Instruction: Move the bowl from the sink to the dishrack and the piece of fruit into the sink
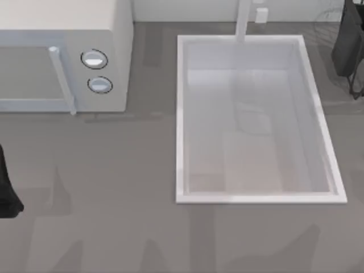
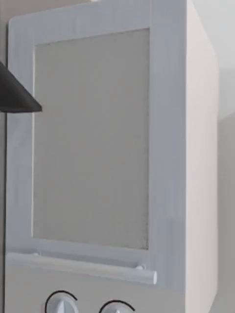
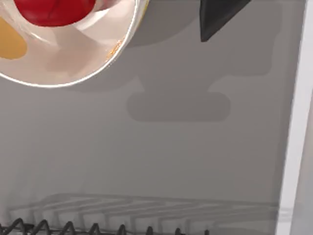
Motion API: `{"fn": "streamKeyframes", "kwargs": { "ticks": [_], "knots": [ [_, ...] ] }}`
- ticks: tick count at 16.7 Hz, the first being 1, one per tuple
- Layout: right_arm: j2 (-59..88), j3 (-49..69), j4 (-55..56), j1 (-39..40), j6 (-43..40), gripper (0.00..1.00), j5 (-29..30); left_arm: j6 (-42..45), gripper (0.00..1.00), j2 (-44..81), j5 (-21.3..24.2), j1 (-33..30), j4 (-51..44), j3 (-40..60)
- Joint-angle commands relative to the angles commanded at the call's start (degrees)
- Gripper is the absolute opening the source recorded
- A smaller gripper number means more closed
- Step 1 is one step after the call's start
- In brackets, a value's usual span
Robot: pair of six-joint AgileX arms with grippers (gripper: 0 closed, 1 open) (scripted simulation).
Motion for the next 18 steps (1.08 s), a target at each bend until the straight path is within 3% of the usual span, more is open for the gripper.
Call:
{"fn": "streamKeyframes", "kwargs": {
  "ticks": [9,18],
  "knots": [
    [46.5,29.1,-28.2,-10.4,-10.1,1.0,0.1,0.0,1.0,0.0,0.0,0.0,0.0,0.0],
    [53.3,35.1,-33.3,-12.1,-12.0,1.0,-0.3,0.0,1.0,0.0,0.0,0.0,0.0,0.0]
  ]
}}
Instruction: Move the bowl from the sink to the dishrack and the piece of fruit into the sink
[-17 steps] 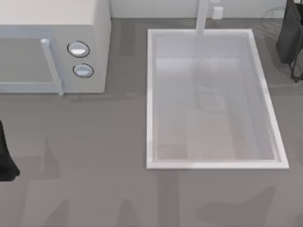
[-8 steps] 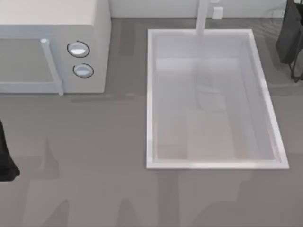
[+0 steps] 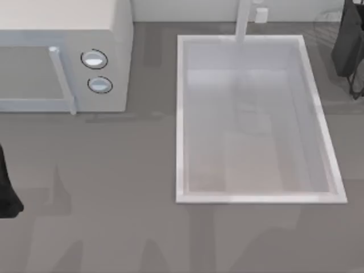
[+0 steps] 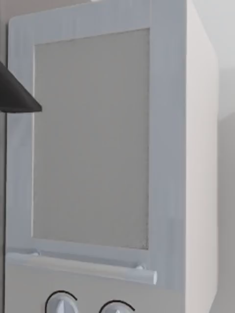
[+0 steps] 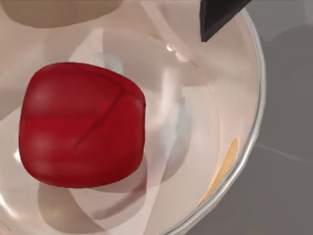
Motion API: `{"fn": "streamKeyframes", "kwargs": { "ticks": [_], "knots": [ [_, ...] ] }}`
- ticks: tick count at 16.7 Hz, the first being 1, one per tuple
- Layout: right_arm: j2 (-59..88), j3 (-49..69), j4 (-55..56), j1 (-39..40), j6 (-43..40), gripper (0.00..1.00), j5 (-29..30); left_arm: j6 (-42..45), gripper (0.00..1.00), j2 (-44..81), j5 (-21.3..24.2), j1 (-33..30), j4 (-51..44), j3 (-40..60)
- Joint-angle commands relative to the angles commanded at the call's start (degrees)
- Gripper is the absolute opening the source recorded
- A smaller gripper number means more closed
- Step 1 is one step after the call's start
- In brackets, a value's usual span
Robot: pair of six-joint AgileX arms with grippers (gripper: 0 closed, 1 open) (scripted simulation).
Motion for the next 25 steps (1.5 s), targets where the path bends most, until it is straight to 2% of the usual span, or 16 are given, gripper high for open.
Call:
{"fn": "streamKeyframes", "kwargs": {
  "ticks": [4,11,17,25],
  "knots": [
    [1.9,-2.3,4.2,0.0,0.1,1.0,0.2,0.0,1.0,0.0,0.0,0.0,0.0,0.0],
    [10.4,-12.4,23.2,-0.1,0.3,1.0,0.1,0.0,1.0,0.0,0.0,0.0,0.0,0.0],
    [11.9,-14.1,25.8,-0.1,0.3,1.0,0.0,0.0,1.0,0.0,0.0,0.0,0.0,0.0],
    [11.9,-14.1,25.8,-0.1,0.3,0.4,0.0,0.0,1.0,0.0,0.0,0.0,0.0,0.0]
  ]
}}
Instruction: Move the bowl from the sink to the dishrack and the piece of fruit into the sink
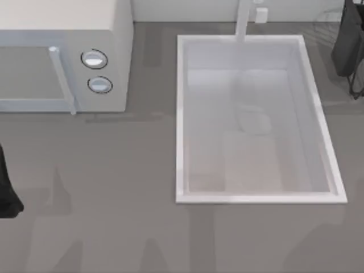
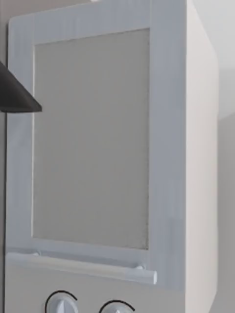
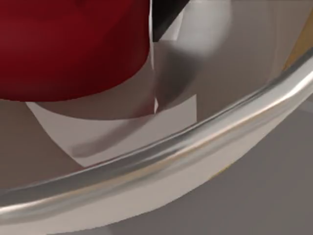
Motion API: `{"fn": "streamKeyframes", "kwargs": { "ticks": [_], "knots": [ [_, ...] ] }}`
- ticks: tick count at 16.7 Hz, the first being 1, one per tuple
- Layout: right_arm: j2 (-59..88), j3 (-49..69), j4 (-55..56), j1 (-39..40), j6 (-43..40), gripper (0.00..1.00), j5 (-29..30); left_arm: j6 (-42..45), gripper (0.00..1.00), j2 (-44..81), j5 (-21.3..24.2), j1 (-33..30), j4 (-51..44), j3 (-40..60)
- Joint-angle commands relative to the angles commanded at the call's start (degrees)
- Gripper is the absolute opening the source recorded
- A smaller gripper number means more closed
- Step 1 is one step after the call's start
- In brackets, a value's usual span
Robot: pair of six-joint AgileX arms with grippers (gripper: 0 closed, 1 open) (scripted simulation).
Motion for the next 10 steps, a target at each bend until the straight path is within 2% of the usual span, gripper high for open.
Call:
{"fn": "streamKeyframes", "kwargs": {
  "ticks": [5,10],
  "knots": [
    [0.0,0.0,0.0,0.0,0.0,0.02,0.0,0.0,1.0,0.0,0.0,0.0,0.0,0.0],
    [0.0,0.0,0.0,0.0,0.0,0.0,0.0,0.0,1.0,0.0,0.0,0.0,0.0,0.0]
  ]
}}
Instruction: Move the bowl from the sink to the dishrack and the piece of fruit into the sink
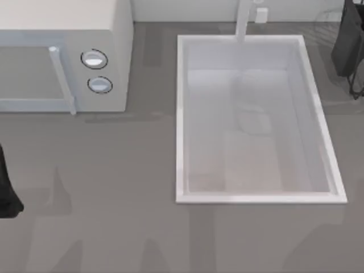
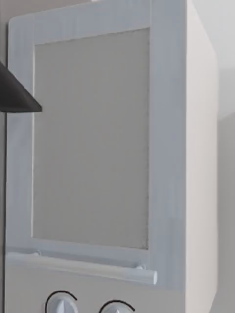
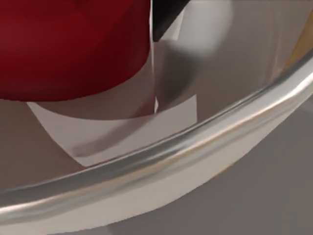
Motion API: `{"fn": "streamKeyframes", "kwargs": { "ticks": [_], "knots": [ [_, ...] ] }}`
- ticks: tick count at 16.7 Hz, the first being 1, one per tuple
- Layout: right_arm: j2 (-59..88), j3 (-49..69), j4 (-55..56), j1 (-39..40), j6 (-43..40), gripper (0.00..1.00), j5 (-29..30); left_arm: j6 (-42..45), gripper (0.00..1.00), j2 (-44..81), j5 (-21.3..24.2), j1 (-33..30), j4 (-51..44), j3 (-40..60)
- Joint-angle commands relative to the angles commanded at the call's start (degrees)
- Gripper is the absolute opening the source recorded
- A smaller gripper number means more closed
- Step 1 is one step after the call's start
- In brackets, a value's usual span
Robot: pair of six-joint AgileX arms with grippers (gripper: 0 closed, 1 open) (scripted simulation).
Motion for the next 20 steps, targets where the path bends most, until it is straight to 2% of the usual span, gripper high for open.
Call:
{"fn": "streamKeyframes", "kwargs": {
  "ticks": [3,4,7,15,20],
  "knots": [
    [0.0,0.0,0.0,0.0,0.0,0.0,0.0,0.0,1.0,0.0,0.0,0.0,0.0,0.0],
    [-6.4,1.7,-4.4,-0.3,0.6,0.0,-0.3,0.0,1.0,0.0,0.0,0.0,0.0,0.0],
    [-7.3,3.7,-6.6,-0.3,0.5,0.0,-0.2,0.0,1.0,0.0,0.0,0.0,0.0,0.0],
    [-13.8,16.4,-26.9,-0.5,0.3,0.0,-0.3,0.0,1.0,0.0,0.0,0.0,0.0,0.0],
    [-14.2,17.2,-27.9,-0.4,0.4,0.0,-0.3,0.0,1.0,0.0,0.0,0.0,0.0,0.0]
  ]
}}
